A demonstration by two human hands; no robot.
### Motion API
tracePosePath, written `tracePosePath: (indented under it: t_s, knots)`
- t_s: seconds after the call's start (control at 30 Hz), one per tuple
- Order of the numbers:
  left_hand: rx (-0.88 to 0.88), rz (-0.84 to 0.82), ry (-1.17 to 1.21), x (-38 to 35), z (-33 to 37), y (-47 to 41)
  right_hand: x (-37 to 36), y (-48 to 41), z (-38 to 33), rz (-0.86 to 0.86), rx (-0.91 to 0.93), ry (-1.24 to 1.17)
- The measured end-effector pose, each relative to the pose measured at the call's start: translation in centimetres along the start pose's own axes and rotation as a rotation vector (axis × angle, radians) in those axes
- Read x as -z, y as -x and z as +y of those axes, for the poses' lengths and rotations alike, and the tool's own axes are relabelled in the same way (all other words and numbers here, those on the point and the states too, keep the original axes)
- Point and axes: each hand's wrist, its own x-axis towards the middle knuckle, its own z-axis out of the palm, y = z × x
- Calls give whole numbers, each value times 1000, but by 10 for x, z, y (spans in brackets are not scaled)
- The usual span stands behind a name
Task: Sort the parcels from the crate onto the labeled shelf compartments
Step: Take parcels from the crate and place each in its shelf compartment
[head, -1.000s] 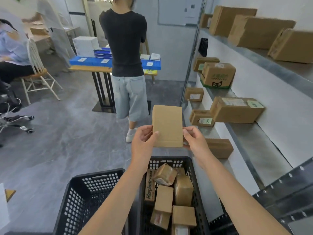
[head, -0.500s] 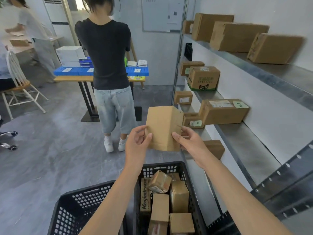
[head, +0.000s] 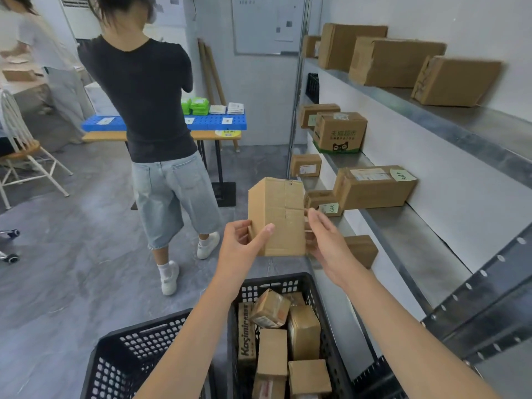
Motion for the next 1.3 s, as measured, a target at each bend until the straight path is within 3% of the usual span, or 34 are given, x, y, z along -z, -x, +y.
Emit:
tracePosePath:
  t_s: [0.23,0.4,0.67,0.87,1.13,1.3]
  knots:
    - [-39,-103,17,5,5,5,5,-1,9,-209,-127,-62]
    - [-116,-127,61,14,6,6,3,3,3,-159,-68,-57]
    - [-253,116,22,23,0,-5,-7,-2,0,4,91,-56]
    - [-163,155,25,25,-9,-13,-13,-1,-5,26,151,14]
    - [-121,63,52,29,3,-12,-17,-3,-3,-7,137,48]
    - [-157,-147,-46,41,0,-19,-10,-4,7,-92,62,33]
